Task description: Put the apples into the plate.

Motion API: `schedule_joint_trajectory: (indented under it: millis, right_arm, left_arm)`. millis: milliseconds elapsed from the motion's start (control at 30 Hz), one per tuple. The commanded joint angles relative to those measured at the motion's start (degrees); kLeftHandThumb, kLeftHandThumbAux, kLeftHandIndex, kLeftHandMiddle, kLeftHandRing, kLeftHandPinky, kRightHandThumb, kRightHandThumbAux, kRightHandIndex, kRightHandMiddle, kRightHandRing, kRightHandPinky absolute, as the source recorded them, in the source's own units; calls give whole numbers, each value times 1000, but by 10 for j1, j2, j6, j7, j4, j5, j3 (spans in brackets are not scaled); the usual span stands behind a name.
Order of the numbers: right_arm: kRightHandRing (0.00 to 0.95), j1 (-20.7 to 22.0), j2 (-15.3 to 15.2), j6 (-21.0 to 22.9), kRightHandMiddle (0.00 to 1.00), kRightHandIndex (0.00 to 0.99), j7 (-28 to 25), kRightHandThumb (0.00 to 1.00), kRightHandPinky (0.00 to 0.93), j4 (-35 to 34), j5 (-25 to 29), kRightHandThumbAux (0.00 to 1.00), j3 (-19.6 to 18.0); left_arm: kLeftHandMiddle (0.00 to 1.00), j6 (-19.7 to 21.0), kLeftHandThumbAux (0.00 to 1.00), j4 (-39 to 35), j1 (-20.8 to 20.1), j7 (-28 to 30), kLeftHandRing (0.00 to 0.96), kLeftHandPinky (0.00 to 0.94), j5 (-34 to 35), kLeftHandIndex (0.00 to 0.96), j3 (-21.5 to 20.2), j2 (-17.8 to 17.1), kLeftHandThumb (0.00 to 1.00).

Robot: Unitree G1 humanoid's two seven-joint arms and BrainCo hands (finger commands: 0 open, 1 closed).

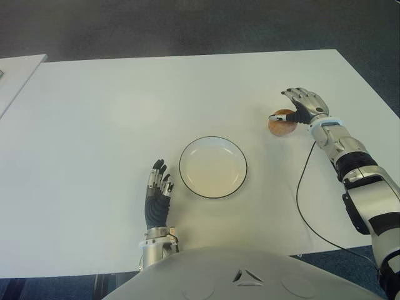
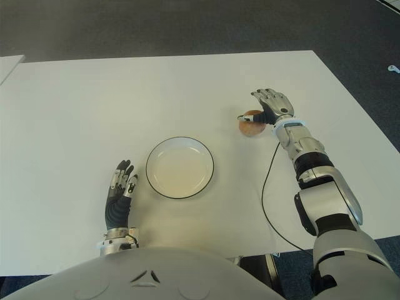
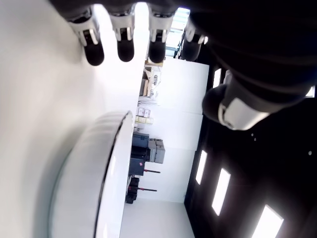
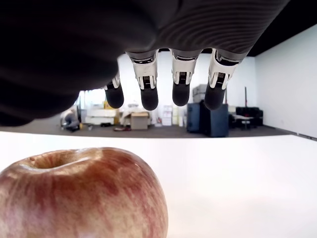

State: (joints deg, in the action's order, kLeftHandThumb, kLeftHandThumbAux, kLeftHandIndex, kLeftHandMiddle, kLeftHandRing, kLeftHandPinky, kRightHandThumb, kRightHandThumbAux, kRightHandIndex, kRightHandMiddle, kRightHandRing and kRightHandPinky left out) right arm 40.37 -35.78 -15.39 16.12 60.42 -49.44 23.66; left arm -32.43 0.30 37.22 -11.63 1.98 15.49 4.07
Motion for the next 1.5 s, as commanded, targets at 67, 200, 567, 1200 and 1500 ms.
schedule_joint_trajectory:
  millis: [67,200,567,1200,1500]
  right_arm:
    - [0,13,2,-7,0,0,5,193,0,22,10,225,11]
    - [0,15,6,-8,0,0,8,195,0,33,12,230,15]
    - [0,15,21,-9,0,0,16,196,0,61,20,247,25]
    - [0,1,52,-8,0,0,37,206,0,103,34,303,47]
    - [0,-10,70,-5,0,0,43,224,0,114,44,328,56]
  left_arm:
    - [20,-18,542,24,-9,14,0,0,-4,6,-1,17,110]
    - [16,-15,554,21,-8,17,0,0,-11,1,-4,17,102]
    - [17,-17,566,11,0,22,0,0,-10,3,-4,21,91]
    - [11,-20,548,29,-16,15,0,0,-23,0,-16,25,82]
    - [22,-30,551,30,-18,16,0,0,-21,6,-17,28,82]
